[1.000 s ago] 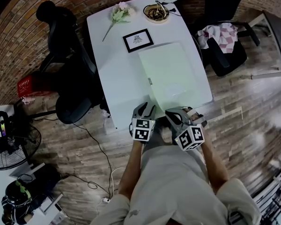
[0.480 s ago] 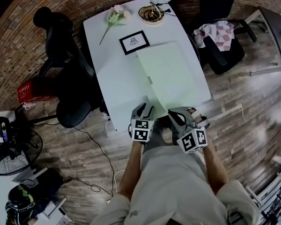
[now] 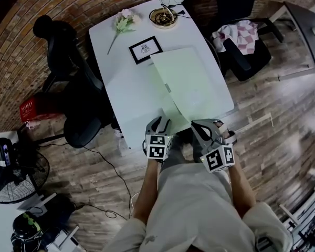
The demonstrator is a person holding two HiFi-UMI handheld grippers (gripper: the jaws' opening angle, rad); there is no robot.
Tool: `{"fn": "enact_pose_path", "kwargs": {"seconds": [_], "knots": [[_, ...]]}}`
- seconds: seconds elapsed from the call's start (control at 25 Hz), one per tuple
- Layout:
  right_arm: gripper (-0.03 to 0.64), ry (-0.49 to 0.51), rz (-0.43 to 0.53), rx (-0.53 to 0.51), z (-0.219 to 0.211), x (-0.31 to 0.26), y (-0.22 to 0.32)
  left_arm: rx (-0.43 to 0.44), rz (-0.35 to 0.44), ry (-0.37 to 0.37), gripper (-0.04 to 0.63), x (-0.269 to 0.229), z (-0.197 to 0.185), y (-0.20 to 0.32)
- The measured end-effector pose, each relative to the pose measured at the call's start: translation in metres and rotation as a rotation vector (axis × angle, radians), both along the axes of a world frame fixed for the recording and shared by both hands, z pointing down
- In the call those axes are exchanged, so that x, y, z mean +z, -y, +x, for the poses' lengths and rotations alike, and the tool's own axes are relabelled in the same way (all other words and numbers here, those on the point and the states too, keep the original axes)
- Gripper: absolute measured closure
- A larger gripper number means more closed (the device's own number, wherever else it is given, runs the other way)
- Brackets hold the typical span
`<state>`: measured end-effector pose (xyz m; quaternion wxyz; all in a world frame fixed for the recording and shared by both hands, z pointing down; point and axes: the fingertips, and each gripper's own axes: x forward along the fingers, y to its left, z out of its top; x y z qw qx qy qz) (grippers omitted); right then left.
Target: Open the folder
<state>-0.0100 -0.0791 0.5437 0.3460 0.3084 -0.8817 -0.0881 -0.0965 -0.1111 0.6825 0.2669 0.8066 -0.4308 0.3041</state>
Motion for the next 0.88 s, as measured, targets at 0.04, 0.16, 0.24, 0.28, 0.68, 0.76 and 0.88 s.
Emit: {"fn": "enact_pose_path", "kwargs": {"seconds": [0.04, 0.16, 0.24, 0.28, 0.68, 0.76, 0.88], "knots": [[0.608, 0.001, 0.003, 0.008, 0.001, -0.001, 0.0, 0.002, -0.001, 0.001, 0.442, 0.0, 0.0, 0.0], [0.607, 0.005, 0.012, 0.029, 0.005, -0.005, 0.001, 0.006, -0.005, 0.008, 0.442, 0.0, 0.0, 0.0], [0.608, 0.009, 0.019, 0.045, 0.008, -0.009, 0.003, 0.012, -0.006, 0.015, 0.442, 0.0, 0.001, 0.0], [0.609, 0.011, 0.023, 0.054, 0.01, -0.01, 0.004, 0.014, -0.007, 0.017, 0.442, 0.0, 0.001, 0.001], [0.609, 0.032, 0.056, 0.153, 0.031, -0.025, 0.008, 0.038, 0.011, 0.03, 0.442, -0.003, 0.004, 0.003], [0.609, 0.035, 0.061, 0.171, 0.035, -0.027, 0.009, 0.043, 0.009, 0.034, 0.442, -0.005, 0.004, 0.003], [0.609, 0.041, 0.074, 0.2, 0.042, -0.032, 0.012, 0.048, 0.006, 0.039, 0.442, -0.006, 0.003, 0.004]]}}
